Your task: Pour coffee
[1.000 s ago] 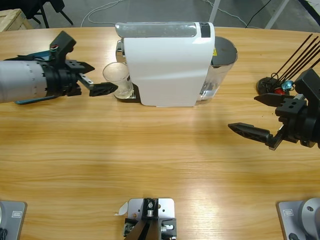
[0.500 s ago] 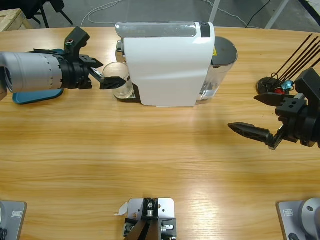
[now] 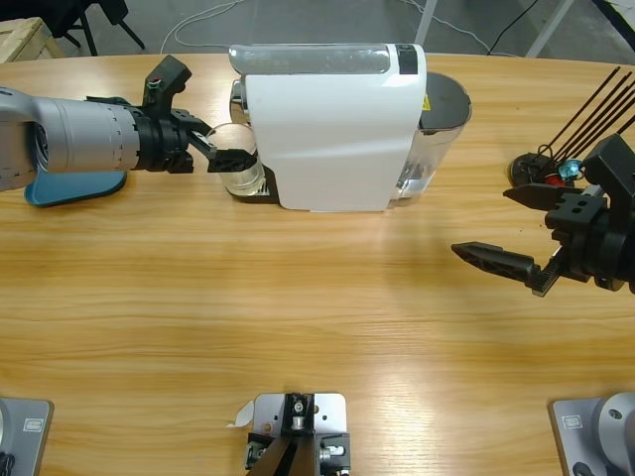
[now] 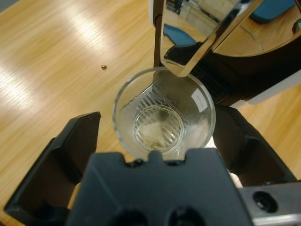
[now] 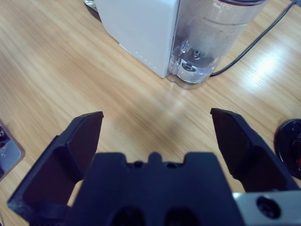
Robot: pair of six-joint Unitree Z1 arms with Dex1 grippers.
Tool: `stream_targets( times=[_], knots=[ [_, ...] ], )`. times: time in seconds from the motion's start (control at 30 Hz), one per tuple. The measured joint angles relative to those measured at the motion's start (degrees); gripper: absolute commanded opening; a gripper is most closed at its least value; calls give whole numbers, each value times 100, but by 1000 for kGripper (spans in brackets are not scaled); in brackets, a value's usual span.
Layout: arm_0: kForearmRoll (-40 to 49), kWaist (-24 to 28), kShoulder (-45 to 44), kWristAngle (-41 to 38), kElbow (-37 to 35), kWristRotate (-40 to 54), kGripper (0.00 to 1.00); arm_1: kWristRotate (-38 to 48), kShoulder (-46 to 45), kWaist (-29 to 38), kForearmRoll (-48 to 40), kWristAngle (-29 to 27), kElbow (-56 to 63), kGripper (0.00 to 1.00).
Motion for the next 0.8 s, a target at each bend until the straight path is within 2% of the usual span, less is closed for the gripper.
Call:
stream_targets(
  times=[0.07,0.17,0.23,0.27,0.33,0.8],
  knots=[
    [-1,5,58,-29,-1,0,853,0,12,0,-8,0,0,1000],
    [-3,8,140,-90,-2,0,837,0,17,0,-14,0,0,1000],
    [-3,9,178,-169,-3,0,732,0,20,0,-21,0,0,1000],
    [-3,9,190,-190,-6,0,726,0,26,0,-31,-1,0,1000],
    [-3,10,206,-223,-8,0,566,0,36,0,-45,-10,0,1000],
    [-41,37,65,-263,123,0,563,0,174,0,-62,-56,0,1000]
  ],
)
